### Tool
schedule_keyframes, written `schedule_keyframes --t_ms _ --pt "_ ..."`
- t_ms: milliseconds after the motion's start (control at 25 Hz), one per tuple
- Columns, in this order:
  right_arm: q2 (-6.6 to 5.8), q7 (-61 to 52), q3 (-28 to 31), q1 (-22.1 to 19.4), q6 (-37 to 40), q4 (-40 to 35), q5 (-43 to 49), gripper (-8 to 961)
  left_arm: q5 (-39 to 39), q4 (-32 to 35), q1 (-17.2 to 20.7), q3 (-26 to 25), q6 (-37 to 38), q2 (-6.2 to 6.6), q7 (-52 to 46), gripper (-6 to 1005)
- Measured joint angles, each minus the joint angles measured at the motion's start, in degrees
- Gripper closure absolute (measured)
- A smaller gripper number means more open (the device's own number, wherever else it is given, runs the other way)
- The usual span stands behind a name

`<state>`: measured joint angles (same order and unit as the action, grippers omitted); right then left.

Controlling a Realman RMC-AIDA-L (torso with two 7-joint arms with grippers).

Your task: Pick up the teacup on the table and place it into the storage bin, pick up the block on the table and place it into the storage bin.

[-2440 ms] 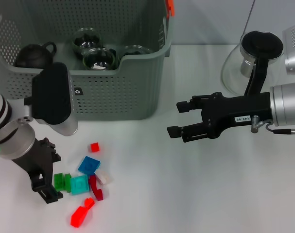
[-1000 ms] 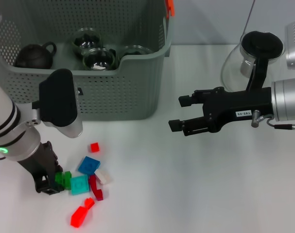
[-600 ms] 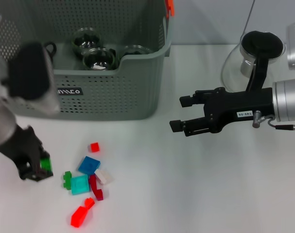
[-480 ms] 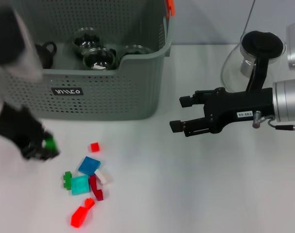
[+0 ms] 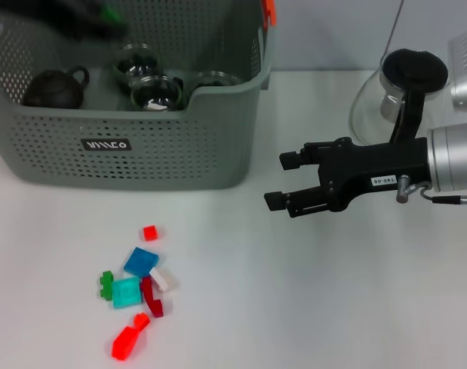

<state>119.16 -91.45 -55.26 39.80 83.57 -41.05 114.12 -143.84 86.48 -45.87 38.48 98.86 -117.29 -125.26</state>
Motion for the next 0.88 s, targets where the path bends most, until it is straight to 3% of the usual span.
schedule_keyframes --t_ms 80,120,280,400,760,880 --pt "-0.03 0.03 -0.01 0.00 0.07 0.00 0.03 69 -0.07 -6.96 -1.84 1.09 -10.14 1.71 -0.39 535" --pt "-0.04 0.03 -0.02 0.00 0.21 0.00 0.04 69 -0.07 -6.96 -1.84 1.09 -10.14 1.71 -0.39 531" --pt "-0.06 -0.37 -0.03 0.07 0.68 0.00 0.11 69 -2.58 -17.68 -3.67 5.47 -23.61 3.15 -0.83 516" --pt "-0.02 -0.61 -0.03 0.10 0.74 0.00 0.19 70 -5.51 -24.30 -4.43 7.98 -31.44 3.15 -1.17 505" --pt "0.01 -1.27 -0.03 0.11 0.74 0.00 0.22 71 -7.59 -26.16 -4.38 8.51 -32.58 2.93 -1.45 471" --pt "0.01 -1.27 -0.01 0.11 0.69 0.00 0.23 70 -7.09 -21.72 -3.06 8.30 -29.29 2.41 -1.86 334"
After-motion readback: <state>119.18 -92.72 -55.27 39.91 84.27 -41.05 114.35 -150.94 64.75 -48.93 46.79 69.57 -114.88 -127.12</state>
